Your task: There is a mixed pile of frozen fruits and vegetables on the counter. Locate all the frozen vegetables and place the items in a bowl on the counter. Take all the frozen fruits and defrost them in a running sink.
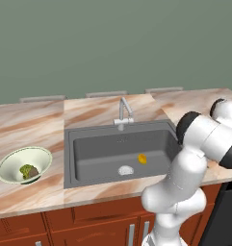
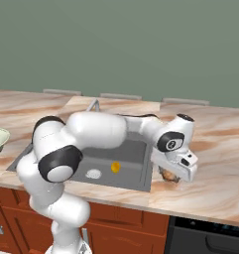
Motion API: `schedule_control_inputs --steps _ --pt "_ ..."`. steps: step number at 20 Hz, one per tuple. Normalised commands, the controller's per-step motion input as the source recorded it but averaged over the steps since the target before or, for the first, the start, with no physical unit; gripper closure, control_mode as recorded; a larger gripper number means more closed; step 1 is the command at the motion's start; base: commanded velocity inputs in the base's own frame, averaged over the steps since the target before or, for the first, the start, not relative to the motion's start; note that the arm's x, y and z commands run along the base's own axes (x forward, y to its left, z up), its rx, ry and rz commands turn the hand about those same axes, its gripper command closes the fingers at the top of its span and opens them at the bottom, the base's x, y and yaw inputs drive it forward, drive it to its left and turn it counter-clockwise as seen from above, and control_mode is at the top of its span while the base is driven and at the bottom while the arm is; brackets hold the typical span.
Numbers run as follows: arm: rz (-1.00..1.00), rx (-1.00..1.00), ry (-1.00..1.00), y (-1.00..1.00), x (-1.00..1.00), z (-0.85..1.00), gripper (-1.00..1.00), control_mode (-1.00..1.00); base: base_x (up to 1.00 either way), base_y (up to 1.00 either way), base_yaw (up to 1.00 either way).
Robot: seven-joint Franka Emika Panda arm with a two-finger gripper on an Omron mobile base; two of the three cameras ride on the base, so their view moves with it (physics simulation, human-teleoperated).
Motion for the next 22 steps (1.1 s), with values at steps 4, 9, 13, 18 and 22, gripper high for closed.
schedule_control_inputs --steps 4,9,13,18,22 --pt "0.09 0.00 0.02 1.00 0.60 0.77 1.00 -1.00 0.00 0.00 0.00" --pt "0.04 -0.13 0.07 1.00 0.87 0.05 1.00 -1.00 0.00 0.00 0.00" --pt "0.00 -0.17 0.20 1.00 0.98 -0.55 1.00 -1.00 0.00 0.00 0.00" --pt "0.01 -0.14 0.25 1.00 1.00 -0.63 1.00 -1.00 0.00 0.00 0.00" --pt "0.00 -0.03 0.11 0.62 0.64 -0.32 1.00 -1.00 0.00 0.00 0.00"
